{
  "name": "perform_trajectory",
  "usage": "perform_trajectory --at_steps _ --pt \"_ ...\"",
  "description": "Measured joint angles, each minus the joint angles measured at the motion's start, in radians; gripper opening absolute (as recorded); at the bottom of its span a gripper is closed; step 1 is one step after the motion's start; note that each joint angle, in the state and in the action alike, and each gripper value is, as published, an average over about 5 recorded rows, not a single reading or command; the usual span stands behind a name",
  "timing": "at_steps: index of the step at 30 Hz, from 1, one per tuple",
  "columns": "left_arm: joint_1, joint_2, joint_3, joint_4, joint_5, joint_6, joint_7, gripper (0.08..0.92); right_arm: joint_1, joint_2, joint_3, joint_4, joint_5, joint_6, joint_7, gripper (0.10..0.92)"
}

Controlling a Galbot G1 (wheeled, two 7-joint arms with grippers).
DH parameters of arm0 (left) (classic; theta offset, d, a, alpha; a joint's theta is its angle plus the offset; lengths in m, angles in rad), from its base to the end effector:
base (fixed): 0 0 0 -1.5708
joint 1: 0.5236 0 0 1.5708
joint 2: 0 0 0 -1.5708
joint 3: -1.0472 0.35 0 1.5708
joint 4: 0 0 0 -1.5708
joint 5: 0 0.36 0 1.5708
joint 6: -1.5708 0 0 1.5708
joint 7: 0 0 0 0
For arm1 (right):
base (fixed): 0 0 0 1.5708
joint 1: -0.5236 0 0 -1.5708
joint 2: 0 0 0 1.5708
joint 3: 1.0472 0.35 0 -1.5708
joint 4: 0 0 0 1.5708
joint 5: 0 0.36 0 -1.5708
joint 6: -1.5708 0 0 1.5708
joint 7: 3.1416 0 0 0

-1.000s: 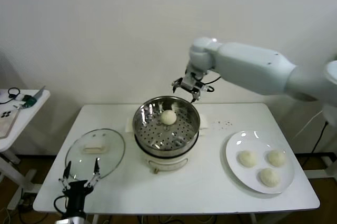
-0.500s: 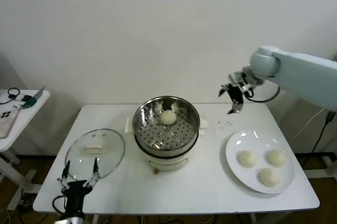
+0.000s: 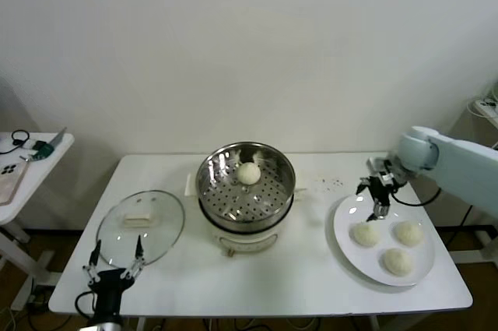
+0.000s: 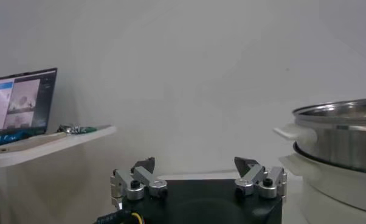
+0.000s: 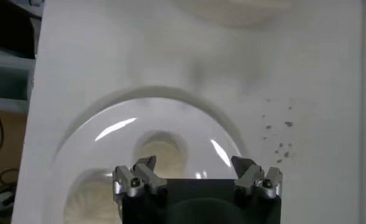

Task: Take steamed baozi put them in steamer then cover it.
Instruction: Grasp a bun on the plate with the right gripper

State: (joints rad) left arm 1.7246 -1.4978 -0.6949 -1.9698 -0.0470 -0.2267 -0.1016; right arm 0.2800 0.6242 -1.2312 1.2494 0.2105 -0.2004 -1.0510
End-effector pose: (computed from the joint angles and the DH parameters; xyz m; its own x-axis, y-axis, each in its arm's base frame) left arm 0.1259 0.0717 -0.3650 -0.9784 -0.2052 0.0240 -0.2009 0.9721 0.1210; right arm 0.5124 -0.1800 -0.1917 -0.0669 -0.1282 0.9895 -0.9968 -0.0343 -0.0719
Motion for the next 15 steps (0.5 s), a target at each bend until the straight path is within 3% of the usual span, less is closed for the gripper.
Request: perform_trajectory --at_steps 15 --pt "0.0 -0.002 -0.002 0.012 0.005 -0.002 -0.002 0.823 -0.13 0.028 0.082 -0.081 -0.054 -0.001 -0.012 0.823"
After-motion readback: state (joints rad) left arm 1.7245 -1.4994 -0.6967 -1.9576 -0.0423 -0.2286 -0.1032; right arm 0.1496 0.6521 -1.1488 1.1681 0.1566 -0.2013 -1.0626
